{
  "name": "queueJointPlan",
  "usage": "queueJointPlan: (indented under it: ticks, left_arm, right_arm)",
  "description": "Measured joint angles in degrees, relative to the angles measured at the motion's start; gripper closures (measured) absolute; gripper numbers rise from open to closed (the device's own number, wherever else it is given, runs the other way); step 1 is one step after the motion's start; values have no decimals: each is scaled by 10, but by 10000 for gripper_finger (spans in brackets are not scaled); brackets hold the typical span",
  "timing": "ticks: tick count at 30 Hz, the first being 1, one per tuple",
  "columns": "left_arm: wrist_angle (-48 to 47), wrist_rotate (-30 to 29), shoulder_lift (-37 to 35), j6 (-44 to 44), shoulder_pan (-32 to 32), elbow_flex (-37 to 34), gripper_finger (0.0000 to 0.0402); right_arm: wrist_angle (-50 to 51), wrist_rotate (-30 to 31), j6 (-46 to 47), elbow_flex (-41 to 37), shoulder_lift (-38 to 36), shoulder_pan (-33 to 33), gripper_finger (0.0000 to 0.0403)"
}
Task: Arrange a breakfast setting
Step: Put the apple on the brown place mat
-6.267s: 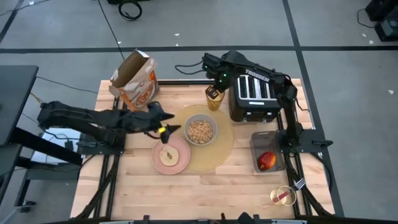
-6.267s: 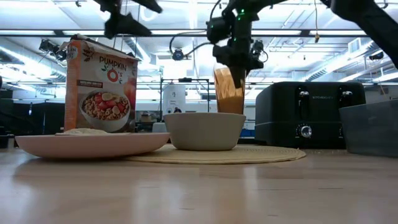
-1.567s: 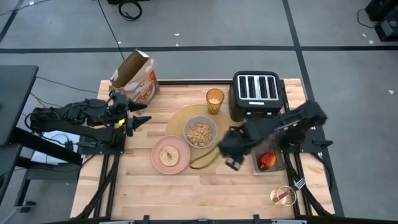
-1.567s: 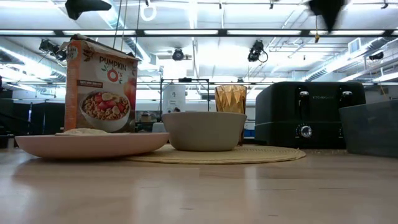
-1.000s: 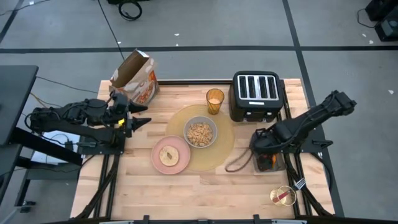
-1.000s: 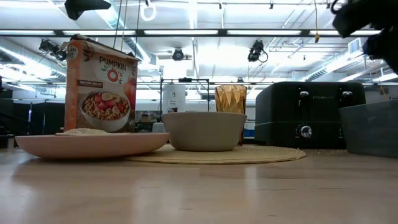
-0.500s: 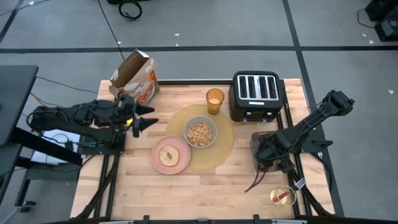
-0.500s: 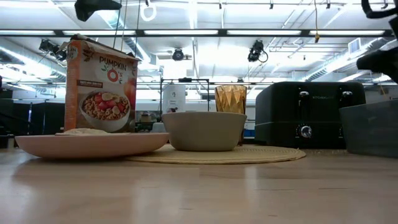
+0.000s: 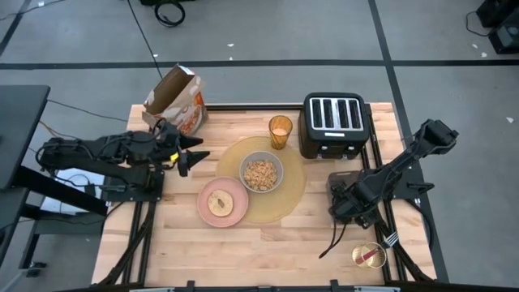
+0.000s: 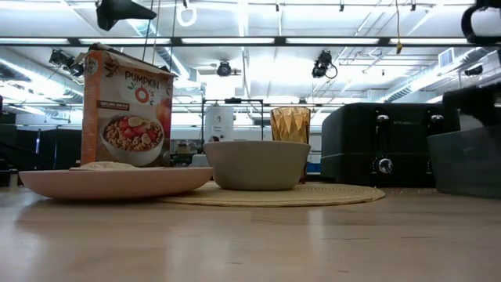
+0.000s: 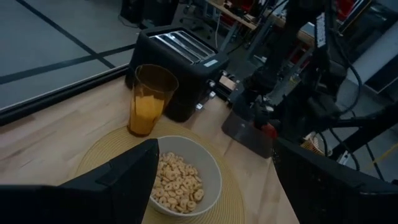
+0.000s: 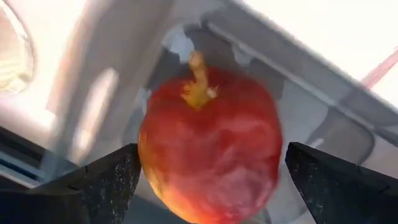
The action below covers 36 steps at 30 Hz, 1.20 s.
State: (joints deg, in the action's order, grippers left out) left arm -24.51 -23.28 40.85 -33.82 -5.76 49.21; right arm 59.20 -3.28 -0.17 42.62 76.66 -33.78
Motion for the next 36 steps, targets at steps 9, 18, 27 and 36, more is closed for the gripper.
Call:
queueJointPlan:
  ticks: [9, 18, 27, 36]
  left_arm:
    - [5, -2, 0, 0, 0, 0, 84]
    - [6, -1, 0, 10, 0, 0, 84]
    - [8, -3, 0, 19, 0, 0, 84]
    - [178, 36, 41, 98, -16, 0, 84]
  right_arm:
    - [-10, 6, 10, 4, 101, 0, 9]
    - [-13, 5, 50, -2, 68, 1, 71]
    - [103, 4, 111, 38, -12, 1, 78]
    - [170, 62, 198, 196, -75, 20, 78]
